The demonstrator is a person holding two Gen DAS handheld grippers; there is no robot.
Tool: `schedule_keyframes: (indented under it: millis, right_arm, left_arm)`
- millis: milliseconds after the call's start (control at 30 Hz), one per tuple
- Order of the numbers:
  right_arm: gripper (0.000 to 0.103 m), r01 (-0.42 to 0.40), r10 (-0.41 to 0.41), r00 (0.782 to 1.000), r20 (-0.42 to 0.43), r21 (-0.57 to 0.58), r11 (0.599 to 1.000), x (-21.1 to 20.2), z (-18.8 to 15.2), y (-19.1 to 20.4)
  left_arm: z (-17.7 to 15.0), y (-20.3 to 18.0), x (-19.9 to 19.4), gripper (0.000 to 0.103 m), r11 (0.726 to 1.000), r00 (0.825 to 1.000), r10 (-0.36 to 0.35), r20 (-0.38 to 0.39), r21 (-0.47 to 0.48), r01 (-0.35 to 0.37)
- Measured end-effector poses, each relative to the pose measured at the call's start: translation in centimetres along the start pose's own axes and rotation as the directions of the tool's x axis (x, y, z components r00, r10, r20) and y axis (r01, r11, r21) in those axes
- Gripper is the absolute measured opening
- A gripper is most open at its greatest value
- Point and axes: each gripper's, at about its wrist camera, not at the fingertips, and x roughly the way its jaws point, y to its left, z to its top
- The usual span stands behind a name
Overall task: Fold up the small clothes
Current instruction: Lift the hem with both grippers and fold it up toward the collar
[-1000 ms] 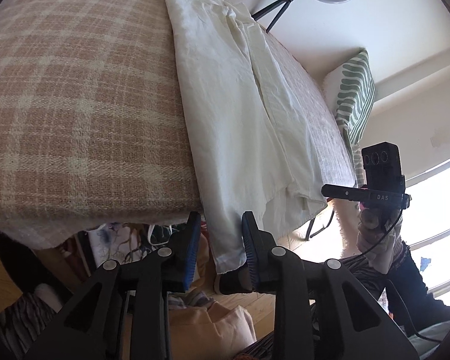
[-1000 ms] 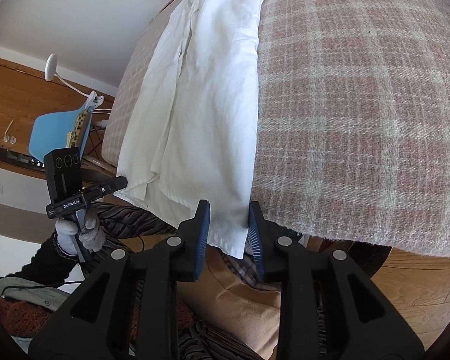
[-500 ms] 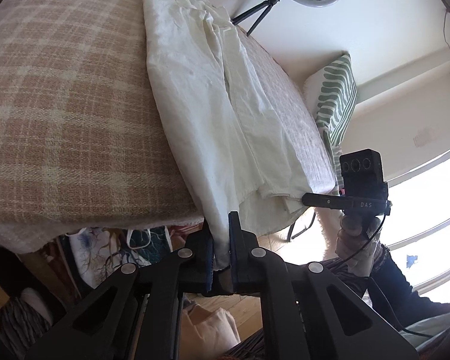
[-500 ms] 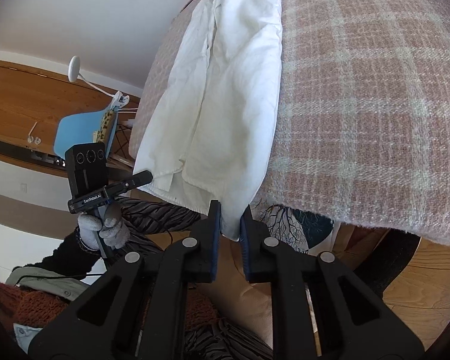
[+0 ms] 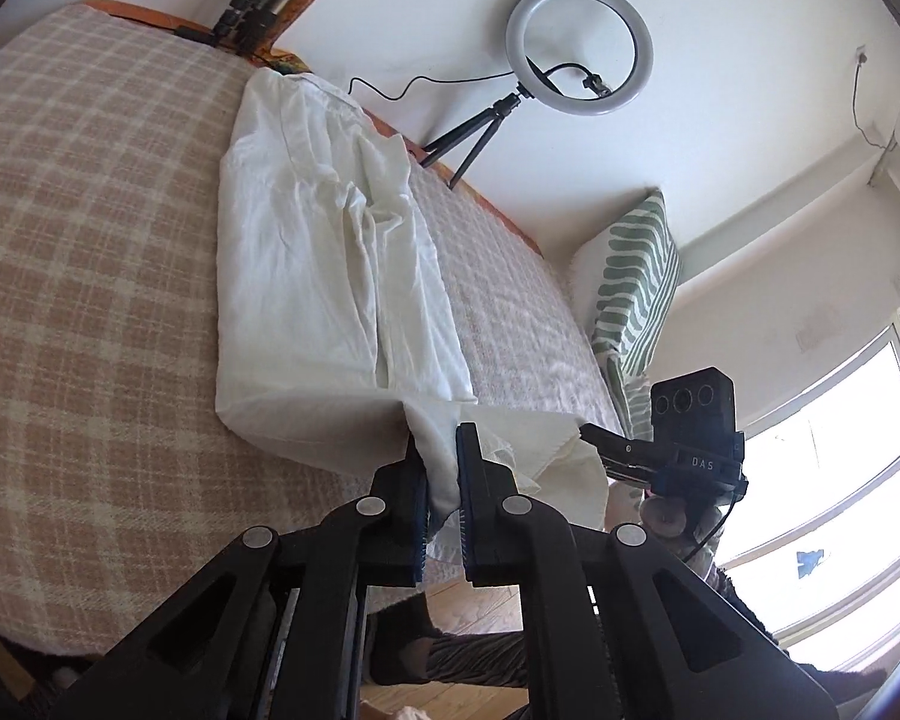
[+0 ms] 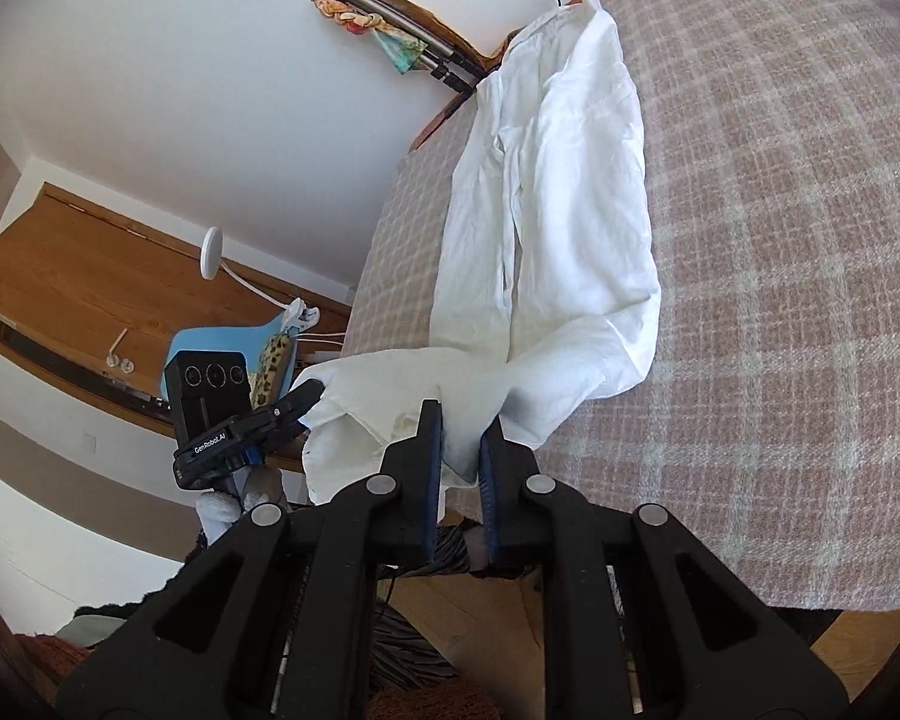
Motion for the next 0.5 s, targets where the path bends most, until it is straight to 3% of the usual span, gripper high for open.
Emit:
schedule_keyframes:
  millis: [233,500]
  right_arm:
    - [0.013,-0.005,0.001,0.997,0.075,0.063,0.998,2.9,4.9,-1.1]
    - [0.013,0.058,-0.066,0.995,0.068,0.106,0.993,5.9,8.6,-3.4]
  left_arm:
    - [4.5,2.0,2.0,0.007,0.997,0.998,0.056,0.041,-0.052,-0.054]
    - [7.4,4.6,4.7,0.007,0.989,0.993,0.115,0.041,-0.094,-0.111]
